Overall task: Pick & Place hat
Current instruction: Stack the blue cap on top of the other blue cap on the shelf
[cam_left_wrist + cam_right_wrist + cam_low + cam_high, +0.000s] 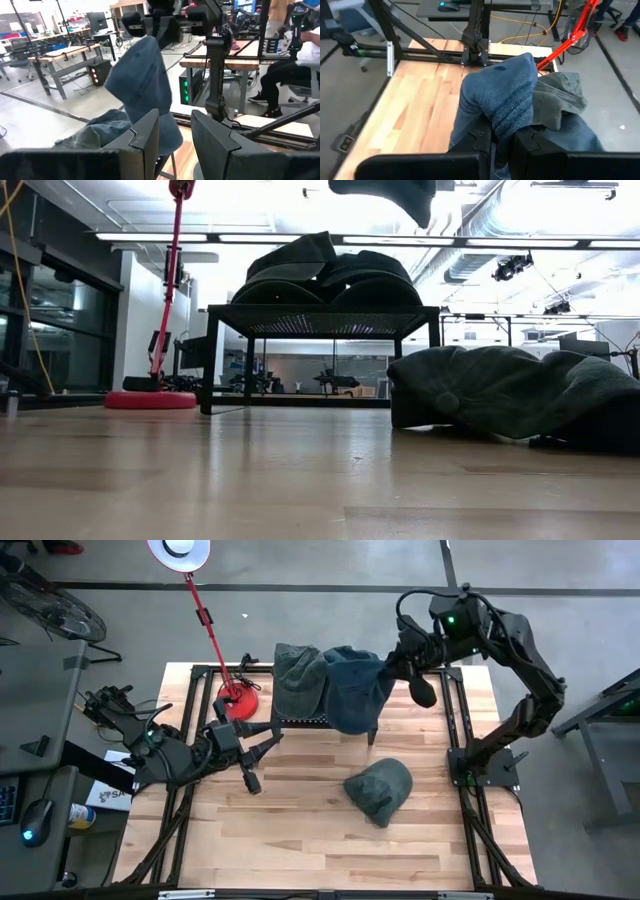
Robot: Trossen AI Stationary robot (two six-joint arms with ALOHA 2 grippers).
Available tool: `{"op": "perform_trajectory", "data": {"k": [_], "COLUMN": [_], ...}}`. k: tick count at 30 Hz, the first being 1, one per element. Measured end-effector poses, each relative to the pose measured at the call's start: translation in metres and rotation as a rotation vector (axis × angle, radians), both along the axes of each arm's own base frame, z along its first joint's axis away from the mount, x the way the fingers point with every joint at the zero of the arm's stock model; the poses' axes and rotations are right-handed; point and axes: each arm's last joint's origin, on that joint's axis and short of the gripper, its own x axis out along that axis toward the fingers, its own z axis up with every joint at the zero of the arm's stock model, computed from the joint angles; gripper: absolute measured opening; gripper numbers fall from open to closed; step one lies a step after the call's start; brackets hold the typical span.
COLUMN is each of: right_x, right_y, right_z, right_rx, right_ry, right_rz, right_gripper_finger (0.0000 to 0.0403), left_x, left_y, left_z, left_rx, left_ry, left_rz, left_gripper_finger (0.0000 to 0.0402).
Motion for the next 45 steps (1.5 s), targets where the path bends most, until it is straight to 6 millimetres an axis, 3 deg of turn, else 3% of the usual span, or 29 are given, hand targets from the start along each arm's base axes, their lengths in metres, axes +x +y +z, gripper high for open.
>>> {"op": "perform_trajectory", "data": {"k": [18,34,45], "right_x": [0.03,0.028,0.053], "right_y": [-0.051,-0.082,-0.101], "right_z": [-0.031,-0.034,-0.061], "right_rx": [-0.037,-0.075,-0.035], "right_ry": [0.116,0.087,0.17], "right_rz": [-0.023,-0.084,-0.065], "right_gripper_finger": [0.002,0.002,0.002], "left_x": [0.0,0.0,0.0], "left_y": [0.0,0.0,0.0], "left_z": [0.0,0.0,0.0], "left_rx": [-0.015,-0.016,-0.016], "left_ry": [-0.007,-0.008,-0.005], "left_rz": [0.003,0.004,-0.013], "left_gripper_finger": [0.0113,0.0113,0.0113]}}
